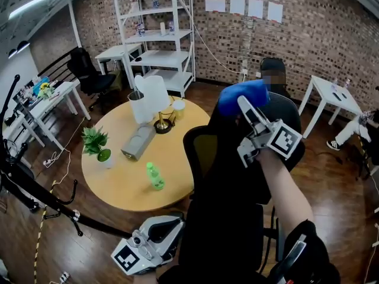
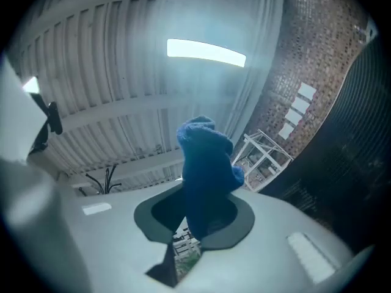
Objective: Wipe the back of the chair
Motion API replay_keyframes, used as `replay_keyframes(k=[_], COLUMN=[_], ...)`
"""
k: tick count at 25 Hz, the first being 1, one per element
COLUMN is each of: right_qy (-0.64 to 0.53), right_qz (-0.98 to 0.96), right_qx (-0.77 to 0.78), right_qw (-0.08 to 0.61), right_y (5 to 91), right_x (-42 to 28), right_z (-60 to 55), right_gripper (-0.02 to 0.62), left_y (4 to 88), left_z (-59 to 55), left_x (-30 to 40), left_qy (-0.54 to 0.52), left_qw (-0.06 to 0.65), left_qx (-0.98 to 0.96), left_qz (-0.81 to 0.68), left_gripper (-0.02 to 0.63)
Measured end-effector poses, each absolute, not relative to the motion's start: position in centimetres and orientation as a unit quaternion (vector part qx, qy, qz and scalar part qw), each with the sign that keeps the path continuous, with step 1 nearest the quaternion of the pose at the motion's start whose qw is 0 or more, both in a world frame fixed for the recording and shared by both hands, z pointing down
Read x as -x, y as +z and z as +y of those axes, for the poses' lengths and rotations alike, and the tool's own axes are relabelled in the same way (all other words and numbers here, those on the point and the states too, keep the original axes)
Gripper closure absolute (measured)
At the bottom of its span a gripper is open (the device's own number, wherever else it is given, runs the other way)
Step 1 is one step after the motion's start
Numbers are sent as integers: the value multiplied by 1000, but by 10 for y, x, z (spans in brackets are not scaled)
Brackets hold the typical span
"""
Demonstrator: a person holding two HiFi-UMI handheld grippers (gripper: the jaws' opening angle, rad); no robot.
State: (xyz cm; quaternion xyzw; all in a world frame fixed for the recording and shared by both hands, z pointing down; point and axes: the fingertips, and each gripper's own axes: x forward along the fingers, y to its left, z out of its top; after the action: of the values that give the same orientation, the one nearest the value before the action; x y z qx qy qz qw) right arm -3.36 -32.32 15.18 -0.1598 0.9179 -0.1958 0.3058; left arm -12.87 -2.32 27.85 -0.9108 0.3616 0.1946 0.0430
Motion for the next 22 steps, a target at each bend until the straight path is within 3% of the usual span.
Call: replay_keyframes(k=[2, 7, 22], right_qy=[-216, -251, -211], right_qz=[914, 876, 820], right_qx=[166, 346, 481], right_qw=[300, 221, 228], right_y=[157, 219, 240], right_x=[50, 27, -122], right_z=[-342, -405, -403], right_gripper=[541, 541, 541], left_y=[279, 279, 287], left_z=[-25, -32, -56], left_x=[131, 135, 88], left_qy=[193, 190, 197], left_qw=[45, 46, 30], left_qx=[908, 907, 937], left_qz=[368, 372, 287], left_gripper=[603, 603, 603])
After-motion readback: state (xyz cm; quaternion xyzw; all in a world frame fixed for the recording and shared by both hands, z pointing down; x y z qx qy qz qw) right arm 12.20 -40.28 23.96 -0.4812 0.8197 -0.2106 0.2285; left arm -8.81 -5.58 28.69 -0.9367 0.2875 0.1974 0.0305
